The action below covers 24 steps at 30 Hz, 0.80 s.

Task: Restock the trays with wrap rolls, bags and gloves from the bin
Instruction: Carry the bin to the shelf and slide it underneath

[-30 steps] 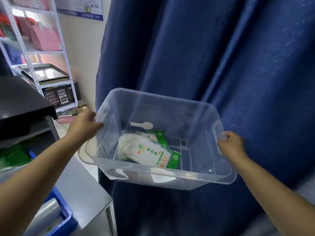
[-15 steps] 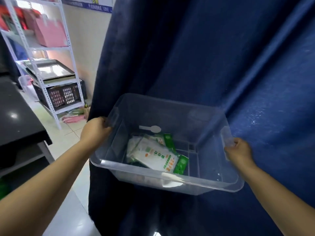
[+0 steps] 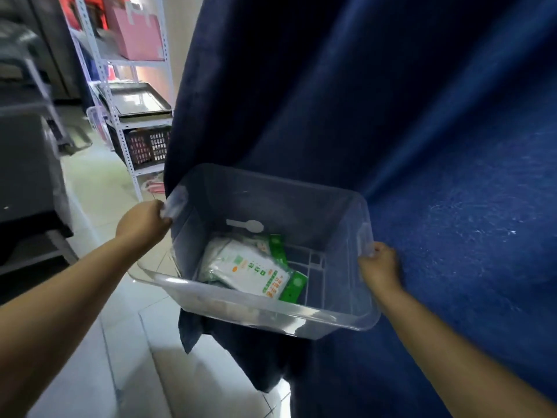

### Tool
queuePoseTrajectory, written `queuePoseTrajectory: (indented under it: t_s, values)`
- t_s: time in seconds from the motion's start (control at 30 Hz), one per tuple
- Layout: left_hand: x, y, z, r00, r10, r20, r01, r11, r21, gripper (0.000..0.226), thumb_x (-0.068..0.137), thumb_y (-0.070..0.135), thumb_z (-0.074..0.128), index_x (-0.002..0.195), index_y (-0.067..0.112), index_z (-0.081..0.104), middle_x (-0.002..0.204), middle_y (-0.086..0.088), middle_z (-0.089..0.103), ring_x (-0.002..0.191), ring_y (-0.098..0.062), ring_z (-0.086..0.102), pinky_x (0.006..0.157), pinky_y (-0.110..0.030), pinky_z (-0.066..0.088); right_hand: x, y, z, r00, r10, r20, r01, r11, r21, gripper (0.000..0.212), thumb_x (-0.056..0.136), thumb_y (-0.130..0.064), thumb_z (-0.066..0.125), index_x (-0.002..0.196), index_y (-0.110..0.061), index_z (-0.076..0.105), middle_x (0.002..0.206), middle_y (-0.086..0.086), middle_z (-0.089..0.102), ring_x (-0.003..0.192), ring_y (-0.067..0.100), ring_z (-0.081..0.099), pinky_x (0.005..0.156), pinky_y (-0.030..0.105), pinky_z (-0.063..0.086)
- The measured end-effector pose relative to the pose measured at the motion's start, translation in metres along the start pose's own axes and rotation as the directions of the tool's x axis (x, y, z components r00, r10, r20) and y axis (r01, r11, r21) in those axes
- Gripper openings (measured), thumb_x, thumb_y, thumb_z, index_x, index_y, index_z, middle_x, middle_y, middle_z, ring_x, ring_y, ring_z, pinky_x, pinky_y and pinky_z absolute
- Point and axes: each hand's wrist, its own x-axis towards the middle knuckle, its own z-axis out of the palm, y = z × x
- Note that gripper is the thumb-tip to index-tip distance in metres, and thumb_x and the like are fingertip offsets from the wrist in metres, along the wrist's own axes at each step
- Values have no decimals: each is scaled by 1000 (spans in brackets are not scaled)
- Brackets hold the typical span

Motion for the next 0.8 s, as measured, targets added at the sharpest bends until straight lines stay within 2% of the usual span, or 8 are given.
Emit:
queuePoseTrajectory:
  t_s: [0.13,0.23,0.37,0.53,0.8]
  values:
    - [9,-3,8,998,-59,-4,59,997,45,14,83,19,54,81,5,58,78,-19,62,66,-33,51,57,-33,37,16,-1,23,1000,-3,30,2,999,45,16,74,5,50,84,1,62,93,25,62,75,32,61,60,30,46]
    - [19,-8,13,995,-95,-26,97,992,83,16,83,16,55,90,3,61,85,-23,63,75,-38,56,61,-36,42,26,-2,42,999,-21,42,17,996,92,22,73,5,50,90,0,64,97,25,62,75,27,58,64,28,43]
    - [42,-13,21,990,-125,-61,131,986,104,25,84,13,56,105,0,61,99,-27,63,87,-42,58,69,-40,47,42,-7,67,998,1,57,-9,992,126,27,75,6,50,98,3,62,104,25,60,83,28,59,74,36,51]
    - [92,-26,38,988,-140,-66,146,983,109,26,85,14,55,108,2,61,101,-25,63,90,-41,58,69,-39,45,66,-18,107,998,31,52,-38,991,132,33,74,8,49,105,6,60,110,25,55,91,39,60,82,47,52]
    - [198,-49,66,977,-206,-62,209,977,39,32,86,13,52,117,8,60,112,-23,61,98,-42,56,74,-41,45,102,-49,184,997,75,2,-75,989,124,34,77,7,50,109,3,59,111,25,55,96,36,58,86,46,51]
